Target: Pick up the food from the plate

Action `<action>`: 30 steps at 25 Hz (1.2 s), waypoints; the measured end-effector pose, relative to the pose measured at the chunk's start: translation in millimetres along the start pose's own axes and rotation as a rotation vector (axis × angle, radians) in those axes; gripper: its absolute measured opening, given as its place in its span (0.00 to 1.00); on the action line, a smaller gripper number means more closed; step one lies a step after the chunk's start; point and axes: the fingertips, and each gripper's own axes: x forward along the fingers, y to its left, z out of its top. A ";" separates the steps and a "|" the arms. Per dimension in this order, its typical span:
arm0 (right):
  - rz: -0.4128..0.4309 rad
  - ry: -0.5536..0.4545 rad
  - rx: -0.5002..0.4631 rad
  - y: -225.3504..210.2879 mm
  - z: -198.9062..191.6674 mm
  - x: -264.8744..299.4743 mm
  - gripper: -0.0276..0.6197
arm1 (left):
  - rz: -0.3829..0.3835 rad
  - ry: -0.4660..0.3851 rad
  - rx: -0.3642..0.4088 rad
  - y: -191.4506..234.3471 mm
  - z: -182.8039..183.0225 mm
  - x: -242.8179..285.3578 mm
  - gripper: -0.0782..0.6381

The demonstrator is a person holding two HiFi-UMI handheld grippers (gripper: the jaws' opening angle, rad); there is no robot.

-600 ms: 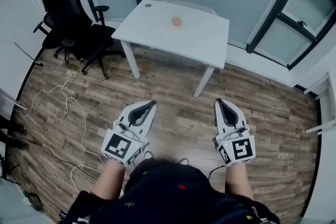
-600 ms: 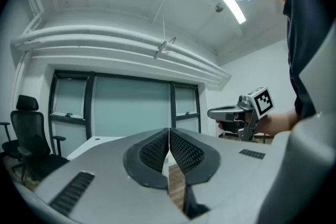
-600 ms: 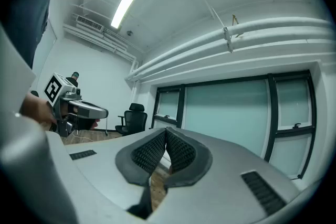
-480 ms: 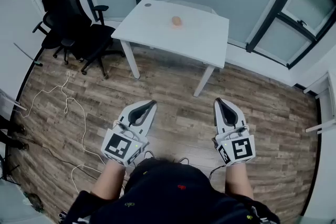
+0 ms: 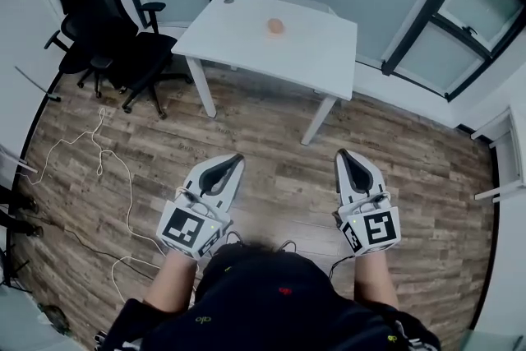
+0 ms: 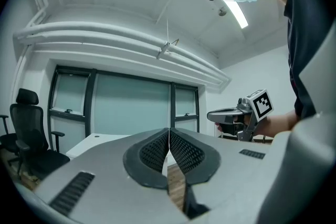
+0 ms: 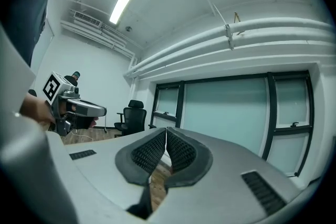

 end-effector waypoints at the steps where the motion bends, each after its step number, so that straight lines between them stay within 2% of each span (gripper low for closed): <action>1: -0.001 0.005 0.001 3.4 -0.2 2.9 0.08 | -0.002 -0.002 -0.003 3.6 -0.9 -3.1 0.14; 4: -0.007 0.019 -0.003 21.5 1.2 15.4 0.08 | 0.004 0.003 0.015 22.0 -3.3 -18.7 0.14; 8: -0.011 0.026 -0.024 56.3 4.0 37.2 0.08 | 0.007 0.007 0.100 46.4 -2.5 -43.1 0.14; 15: -0.003 0.065 -0.028 100.1 -7.5 63.7 0.08 | -0.008 0.002 0.037 92.2 -17.1 -66.6 0.14; 20: 0.011 0.080 -0.010 91.7 -15.1 89.4 0.08 | 0.018 0.016 0.019 116.5 -21.6 -56.6 0.14; 24: 0.044 0.078 0.011 73.0 -28.5 122.2 0.08 | 0.039 0.044 0.020 132.2 -27.8 -29.3 0.14; 27: 0.058 0.072 0.006 42.8 -37.0 147.2 0.08 | 0.057 0.050 0.016 141.6 -26.5 7.2 0.14; 30: 0.055 0.058 -0.056 0.9 -37.9 169.1 0.08 | 0.060 0.047 0.017 146.2 -21.1 54.3 0.14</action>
